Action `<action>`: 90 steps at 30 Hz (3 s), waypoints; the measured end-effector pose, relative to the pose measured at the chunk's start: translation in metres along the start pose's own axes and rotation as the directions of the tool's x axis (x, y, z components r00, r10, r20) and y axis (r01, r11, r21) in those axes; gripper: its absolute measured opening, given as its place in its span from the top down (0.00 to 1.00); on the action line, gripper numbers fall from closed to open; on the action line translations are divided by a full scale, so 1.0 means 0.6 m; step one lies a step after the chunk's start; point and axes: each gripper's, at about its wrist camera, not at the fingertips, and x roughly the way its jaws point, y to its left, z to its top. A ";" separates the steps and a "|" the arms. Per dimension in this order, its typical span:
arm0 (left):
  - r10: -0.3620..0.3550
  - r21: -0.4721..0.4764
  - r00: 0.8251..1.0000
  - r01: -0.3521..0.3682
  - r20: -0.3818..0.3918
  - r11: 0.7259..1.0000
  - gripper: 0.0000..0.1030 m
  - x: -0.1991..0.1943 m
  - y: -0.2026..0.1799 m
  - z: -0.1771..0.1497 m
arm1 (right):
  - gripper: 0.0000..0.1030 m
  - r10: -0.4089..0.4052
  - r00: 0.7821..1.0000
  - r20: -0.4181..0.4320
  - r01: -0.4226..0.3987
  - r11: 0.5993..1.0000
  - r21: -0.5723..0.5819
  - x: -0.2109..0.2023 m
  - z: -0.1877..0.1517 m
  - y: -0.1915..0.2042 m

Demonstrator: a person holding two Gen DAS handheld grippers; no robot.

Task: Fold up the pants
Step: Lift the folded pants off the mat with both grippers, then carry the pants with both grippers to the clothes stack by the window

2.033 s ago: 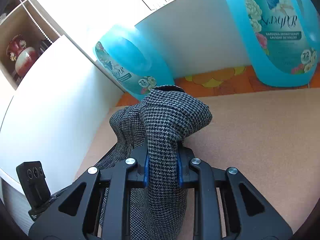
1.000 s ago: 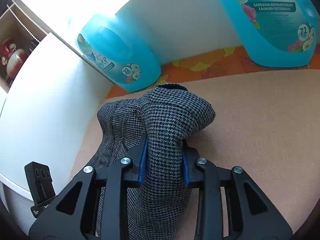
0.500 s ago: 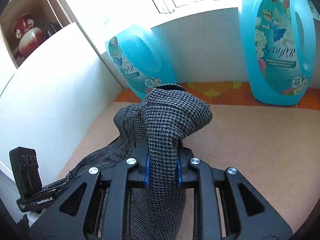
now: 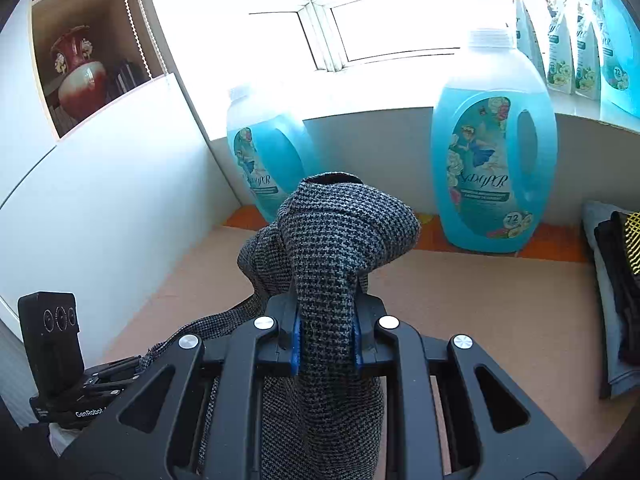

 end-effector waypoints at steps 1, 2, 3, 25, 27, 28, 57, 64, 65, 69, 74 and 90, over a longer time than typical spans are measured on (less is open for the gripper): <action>-0.014 0.012 1.000 0.014 -0.001 1.000 0.67 0.002 -0.014 -0.001 | 0.81 -0.009 1.000 0.007 0.009 1.000 0.000 -0.016 0.000 -0.009; -0.026 0.021 1.000 0.026 0.000 0.999 0.67 0.004 -0.029 -0.003 | 0.81 -0.020 1.000 0.014 0.020 1.000 -0.001 -0.030 0.001 -0.019; -0.038 0.029 0.999 0.038 -0.002 0.999 0.67 0.008 -0.043 -0.004 | 0.81 -0.029 0.999 0.020 0.029 1.000 -0.001 -0.044 0.002 -0.028; -0.242 0.267 0.966 0.257 -0.091 0.929 0.67 0.189 -0.390 0.015 | 0.82 -0.299 0.938 0.174 0.282 0.952 0.117 -0.322 0.046 -0.323; -0.249 0.305 0.964 0.264 -0.089 0.915 0.67 0.211 -0.424 0.032 | 0.82 -0.327 0.924 0.198 0.297 0.940 0.166 -0.339 0.051 -0.360; -0.254 0.317 0.963 0.270 -0.090 0.909 0.67 0.225 -0.439 0.043 | 0.82 -0.339 0.918 0.208 0.300 0.934 0.196 -0.347 0.052 -0.380; -0.036 0.596 0.996 0.075 -0.076 0.800 0.74 0.494 -0.564 0.111 | 0.59 -0.641 0.768 0.011 0.526 0.640 0.561 -0.303 -0.111 -0.627; -0.074 0.539 0.979 0.166 -0.188 0.826 0.42 0.503 -0.552 0.104 | 0.48 -0.575 0.818 0.021 0.477 0.699 0.533 -0.311 -0.114 -0.613; -0.072 0.511 0.976 0.169 -0.205 0.843 0.42 0.507 -0.545 0.103 | 0.48 -0.573 0.819 0.019 0.476 0.699 0.534 -0.309 -0.112 -0.613; -0.073 0.396 0.956 0.187 -0.285 0.899 0.42 0.537 -0.523 0.099 | 0.48 -0.548 0.836 0.021 0.437 0.689 0.578 -0.310 -0.113 -0.633; -0.005 0.377 0.948 0.132 -0.319 0.917 0.41 0.573 -0.525 0.085 | 0.48 -0.538 0.843 0.007 0.422 0.670 0.611 -0.302 -0.116 -0.651; 0.025 0.515 0.972 0.101 -0.232 0.851 0.84 0.613 -0.580 0.079 | 0.80 -0.552 0.833 -0.011 0.446 0.661 0.603 -0.314 -0.165 -0.628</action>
